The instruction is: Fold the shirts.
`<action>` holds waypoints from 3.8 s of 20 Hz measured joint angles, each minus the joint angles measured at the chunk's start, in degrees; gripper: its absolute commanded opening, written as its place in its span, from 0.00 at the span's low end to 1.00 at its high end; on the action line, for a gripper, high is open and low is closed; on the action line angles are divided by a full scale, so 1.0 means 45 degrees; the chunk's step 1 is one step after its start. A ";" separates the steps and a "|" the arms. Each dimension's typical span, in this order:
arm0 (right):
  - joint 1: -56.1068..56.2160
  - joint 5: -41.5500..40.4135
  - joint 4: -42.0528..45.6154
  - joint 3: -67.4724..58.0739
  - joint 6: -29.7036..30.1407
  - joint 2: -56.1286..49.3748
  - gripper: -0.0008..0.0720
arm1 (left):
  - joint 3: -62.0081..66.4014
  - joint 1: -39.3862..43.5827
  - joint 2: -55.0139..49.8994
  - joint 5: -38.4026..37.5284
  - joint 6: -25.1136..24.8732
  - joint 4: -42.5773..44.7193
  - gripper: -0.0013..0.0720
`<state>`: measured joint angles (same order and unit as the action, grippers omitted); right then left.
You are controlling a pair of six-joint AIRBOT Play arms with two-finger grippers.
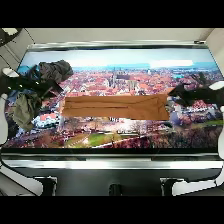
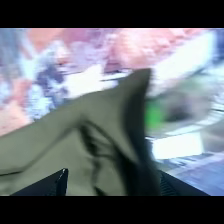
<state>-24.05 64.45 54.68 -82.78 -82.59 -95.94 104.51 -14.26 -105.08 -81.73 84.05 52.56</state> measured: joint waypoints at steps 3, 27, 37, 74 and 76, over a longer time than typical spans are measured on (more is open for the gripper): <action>-0.0923 0.1491 0.0175 -0.0170 -0.0228 -0.0714 0.97 | 0.0199 -0.0063 0.1088 -0.0131 0.0000 -0.0005 0.94; 0.1749 0.2030 -0.2982 -0.0262 0.1001 -0.1666 0.06 | -0.1253 0.4804 0.3376 0.0529 -0.0005 -0.0024 0.06; 0.1831 0.4600 -0.1307 -0.0262 -0.0078 0.3895 0.06 | -0.3381 1.0287 0.0670 0.5926 0.0257 -0.1885 0.06; 0.9024 -0.1360 -0.5348 -0.0267 -0.0257 -0.0447 0.96 | 0.0699 0.5416 0.6217 0.2059 -0.0019 0.0413 0.06; 0.8427 -0.0865 -0.4624 -0.0267 -0.0316 -0.0199 0.93 | 0.0695 0.5411 0.6300 0.2001 -0.0019 0.0685 0.06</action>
<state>13.87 60.55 33.87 -83.99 -84.01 -96.84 107.63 10.09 -76.73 -72.73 83.96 55.64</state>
